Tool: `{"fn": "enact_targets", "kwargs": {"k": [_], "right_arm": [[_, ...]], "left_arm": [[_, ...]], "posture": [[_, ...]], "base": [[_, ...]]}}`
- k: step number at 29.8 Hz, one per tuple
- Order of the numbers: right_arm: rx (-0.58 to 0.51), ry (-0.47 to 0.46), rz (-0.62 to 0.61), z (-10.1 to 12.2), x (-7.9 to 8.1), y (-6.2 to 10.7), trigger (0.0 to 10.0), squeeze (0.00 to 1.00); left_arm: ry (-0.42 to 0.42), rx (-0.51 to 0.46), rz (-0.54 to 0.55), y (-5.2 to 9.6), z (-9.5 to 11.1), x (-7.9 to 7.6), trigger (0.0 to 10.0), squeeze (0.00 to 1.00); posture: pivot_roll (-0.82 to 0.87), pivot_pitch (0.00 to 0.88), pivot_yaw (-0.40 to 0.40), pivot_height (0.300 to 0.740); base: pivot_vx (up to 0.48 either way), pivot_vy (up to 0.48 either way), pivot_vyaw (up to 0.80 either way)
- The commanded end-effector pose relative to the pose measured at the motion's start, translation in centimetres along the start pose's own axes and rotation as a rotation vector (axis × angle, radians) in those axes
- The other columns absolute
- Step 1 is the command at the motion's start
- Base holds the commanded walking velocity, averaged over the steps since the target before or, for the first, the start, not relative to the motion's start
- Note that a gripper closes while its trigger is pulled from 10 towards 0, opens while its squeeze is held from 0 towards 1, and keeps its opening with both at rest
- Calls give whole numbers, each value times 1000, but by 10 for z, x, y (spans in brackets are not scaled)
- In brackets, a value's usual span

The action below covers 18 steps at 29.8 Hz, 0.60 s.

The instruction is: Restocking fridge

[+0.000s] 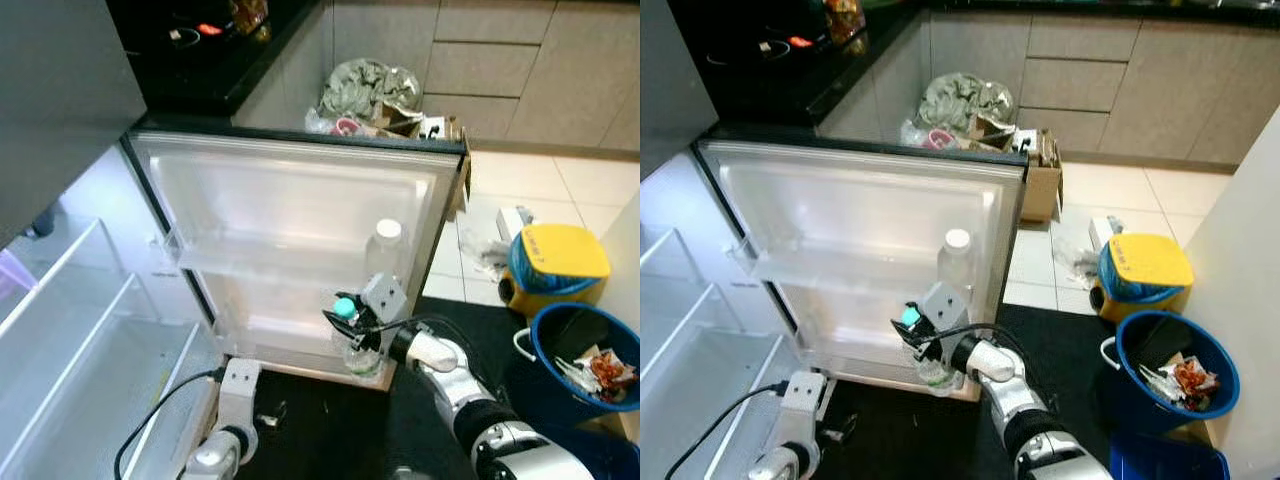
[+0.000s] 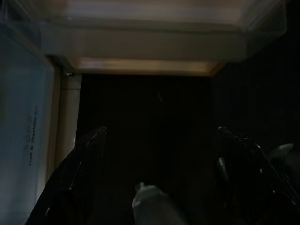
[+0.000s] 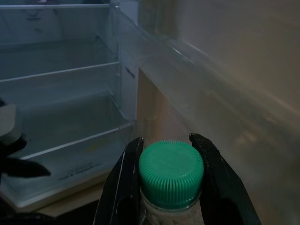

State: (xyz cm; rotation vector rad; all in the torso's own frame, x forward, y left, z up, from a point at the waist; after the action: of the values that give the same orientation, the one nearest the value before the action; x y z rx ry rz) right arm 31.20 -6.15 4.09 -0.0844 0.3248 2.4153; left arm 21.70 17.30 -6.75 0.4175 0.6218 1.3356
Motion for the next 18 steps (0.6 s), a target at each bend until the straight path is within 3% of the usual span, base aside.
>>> {"fn": "enact_targets", "kwargs": {"k": [1,12,18], "right_arm": [[-9,-39,-27,1,-4,0,10000,0],[-60,-66,-71,12,-20,3,10000,0],[-140,-87,-82,28,-31,1,10000,0]], "left_arm": [[-19,18,1,3,-4,4,10000,0],[-26,-35,-29,-3,11,-1,10000,0],[-32,-71,-43,-5,20,-1,10000,0]], "posture": [[-57,0,19,620],[-58,0,18,570],[-57,0,20,550]], "base": [[0,0,0],[0,0,0],[0,0,0]]}}
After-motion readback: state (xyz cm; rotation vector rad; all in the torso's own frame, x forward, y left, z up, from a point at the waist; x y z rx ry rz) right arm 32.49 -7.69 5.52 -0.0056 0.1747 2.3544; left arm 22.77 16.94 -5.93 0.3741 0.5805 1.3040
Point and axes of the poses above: a point about 5 cm out from each wrist's last joint towards the gripper, its own y axis pointing back from the gripper into the wrist, its own z axis along the axis of the wrist's last joint, x = y × z, the point moved 1 cm from there along -y, pointing out of the wrist towards the gripper, and after that the axes turned 7 degrees about y, right-handed, at the moved point
